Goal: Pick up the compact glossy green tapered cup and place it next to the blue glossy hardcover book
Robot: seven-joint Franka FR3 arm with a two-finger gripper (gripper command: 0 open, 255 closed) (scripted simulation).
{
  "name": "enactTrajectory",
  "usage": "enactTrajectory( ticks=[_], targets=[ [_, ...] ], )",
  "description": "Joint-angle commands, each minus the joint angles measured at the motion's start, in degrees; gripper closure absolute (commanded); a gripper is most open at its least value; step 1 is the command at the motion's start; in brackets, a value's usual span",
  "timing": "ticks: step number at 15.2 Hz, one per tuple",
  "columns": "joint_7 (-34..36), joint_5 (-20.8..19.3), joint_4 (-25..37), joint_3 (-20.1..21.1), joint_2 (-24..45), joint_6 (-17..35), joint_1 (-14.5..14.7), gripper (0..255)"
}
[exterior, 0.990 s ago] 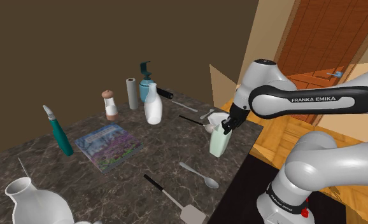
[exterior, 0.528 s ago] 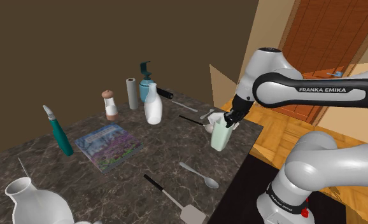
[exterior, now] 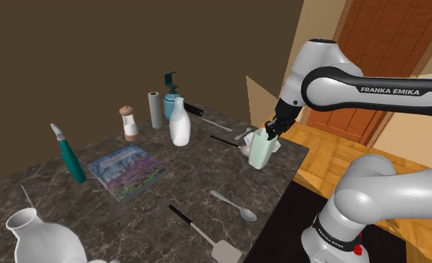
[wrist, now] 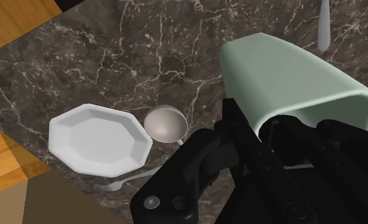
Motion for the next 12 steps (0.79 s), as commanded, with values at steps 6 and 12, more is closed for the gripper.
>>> enactTrajectory(
  ticks=[6,12],
  targets=[
    [0.07,0.03,5.65,0.05,0.61,-5.04,0.03,255],
    [0.08,0.03,10.73,0.05,1.59,-9.15,0.03,255]
  ],
)
